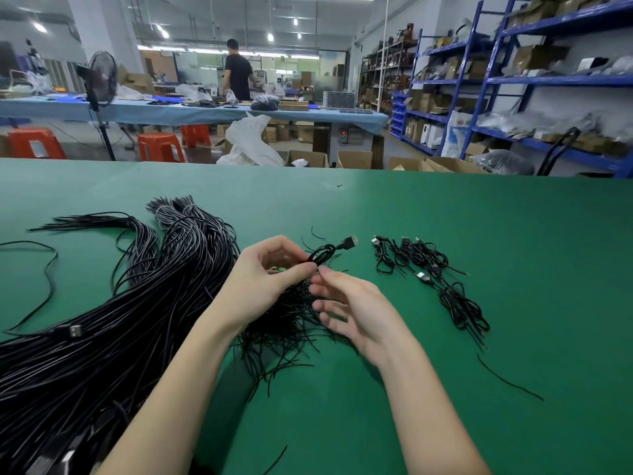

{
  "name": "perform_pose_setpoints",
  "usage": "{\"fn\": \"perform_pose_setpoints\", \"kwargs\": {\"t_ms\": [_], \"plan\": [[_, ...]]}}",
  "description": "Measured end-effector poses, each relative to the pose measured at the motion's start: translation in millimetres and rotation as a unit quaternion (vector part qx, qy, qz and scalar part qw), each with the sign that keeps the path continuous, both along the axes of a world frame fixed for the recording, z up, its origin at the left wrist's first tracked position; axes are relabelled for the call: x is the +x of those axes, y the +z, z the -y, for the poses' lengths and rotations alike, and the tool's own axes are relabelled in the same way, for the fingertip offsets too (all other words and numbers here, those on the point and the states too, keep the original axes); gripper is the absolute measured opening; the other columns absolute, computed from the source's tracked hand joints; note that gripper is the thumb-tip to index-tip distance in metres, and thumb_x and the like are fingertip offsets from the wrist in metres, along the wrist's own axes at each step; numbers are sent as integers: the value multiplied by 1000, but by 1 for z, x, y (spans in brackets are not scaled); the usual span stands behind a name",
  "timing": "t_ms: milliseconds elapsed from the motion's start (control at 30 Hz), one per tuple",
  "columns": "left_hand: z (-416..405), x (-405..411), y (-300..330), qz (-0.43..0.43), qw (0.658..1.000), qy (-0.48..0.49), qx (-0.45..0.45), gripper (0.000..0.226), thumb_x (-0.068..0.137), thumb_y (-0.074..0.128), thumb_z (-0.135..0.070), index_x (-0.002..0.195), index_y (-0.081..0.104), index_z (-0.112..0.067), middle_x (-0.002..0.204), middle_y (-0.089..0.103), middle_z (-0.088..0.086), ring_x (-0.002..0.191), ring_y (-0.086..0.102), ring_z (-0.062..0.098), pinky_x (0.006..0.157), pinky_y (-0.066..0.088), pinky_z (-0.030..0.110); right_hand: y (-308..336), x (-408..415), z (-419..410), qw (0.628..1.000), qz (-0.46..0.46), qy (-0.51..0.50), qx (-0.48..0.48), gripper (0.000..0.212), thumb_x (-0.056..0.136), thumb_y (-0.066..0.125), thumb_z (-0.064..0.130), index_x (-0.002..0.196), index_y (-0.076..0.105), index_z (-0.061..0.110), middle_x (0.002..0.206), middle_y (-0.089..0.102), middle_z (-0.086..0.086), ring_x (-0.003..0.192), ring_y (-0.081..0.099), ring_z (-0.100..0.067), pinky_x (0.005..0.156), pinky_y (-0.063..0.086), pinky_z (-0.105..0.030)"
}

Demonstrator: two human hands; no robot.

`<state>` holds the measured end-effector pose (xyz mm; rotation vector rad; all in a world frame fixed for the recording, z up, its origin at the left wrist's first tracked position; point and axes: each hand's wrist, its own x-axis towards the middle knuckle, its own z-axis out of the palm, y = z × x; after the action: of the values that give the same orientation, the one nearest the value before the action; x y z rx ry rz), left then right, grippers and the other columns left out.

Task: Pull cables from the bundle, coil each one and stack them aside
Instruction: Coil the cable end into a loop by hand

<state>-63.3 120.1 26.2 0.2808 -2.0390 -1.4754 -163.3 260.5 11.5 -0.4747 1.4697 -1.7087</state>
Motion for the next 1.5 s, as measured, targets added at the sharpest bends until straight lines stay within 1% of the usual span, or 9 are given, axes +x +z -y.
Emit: {"fn": "perform_pose_setpoints", "kwargs": {"t_ms": [133,267,400,500,600,733,1167,1333,1500], "plan": [[0,0,-1,-4,999,-4,-31,11,84,81,-18,87,73,-25,96,77,0,97,72,18,90,52,37,1,0,-1,998,41,-17,-44,11,93,72,23,101,75,16,84,75,4,63,59,-6,52,47,-16],[0,2,3,17,1000,-21,-6,13,85,80,-16,83,67,-14,89,77,6,84,73,18,82,57,28,-1,0,-2,981,-172,-81,-45,4,89,76,18,85,78,17,74,74,7,62,57,-2,55,45,-15],[-2,-1,7,116,993,17,-32,23,85,80,-19,76,61,-12,69,68,1,63,55,14,68,45,28,-10,-4,-6,783,-595,-169,74,5,86,76,31,82,77,28,76,73,13,71,64,-6,65,51,-27],[-1,-3,9,176,983,52,30,23,82,81,-23,74,62,-14,66,65,6,59,48,16,65,38,29,-22,3,-4,702,-682,-203,42,4,88,75,30,86,78,27,80,72,13,74,65,-11,62,52,-31],[1,1,8,143,988,43,48,20,83,82,-17,77,64,-11,67,63,3,58,51,11,63,42,22,-24,4,0,808,-557,-176,73,13,86,74,44,85,78,32,64,66,15,58,58,-4,55,46,-25],[-2,6,7,67,998,-7,17,16,85,79,-12,82,64,-9,77,71,4,71,62,8,71,49,16,-8,-2,-2,994,-96,-41,33,40,89,65,59,88,77,20,85,78,3,58,59,-8,48,39,-19],[-3,7,7,9,999,-35,-28,14,86,77,-10,87,65,-5,100,77,5,102,71,23,95,51,46,-5,3,-4,974,201,8,-104,10,67,80,22,76,80,18,75,68,1,49,49,-5,32,25,-12],[-4,5,13,49,998,-10,40,19,82,82,-14,74,65,-14,72,70,4,66,62,17,70,51,19,-10,0,0,973,-193,-98,-77,12,88,76,14,80,69,18,68,60,1,55,48,-6,47,36,-14],[-7,-2,16,133,967,-19,219,17,82,80,-17,73,66,-19,70,63,2,54,48,10,64,39,23,-14,-5,-1,714,-668,-202,-58,13,91,69,17,81,62,21,79,58,12,66,56,-10,56,37,-19]]}}
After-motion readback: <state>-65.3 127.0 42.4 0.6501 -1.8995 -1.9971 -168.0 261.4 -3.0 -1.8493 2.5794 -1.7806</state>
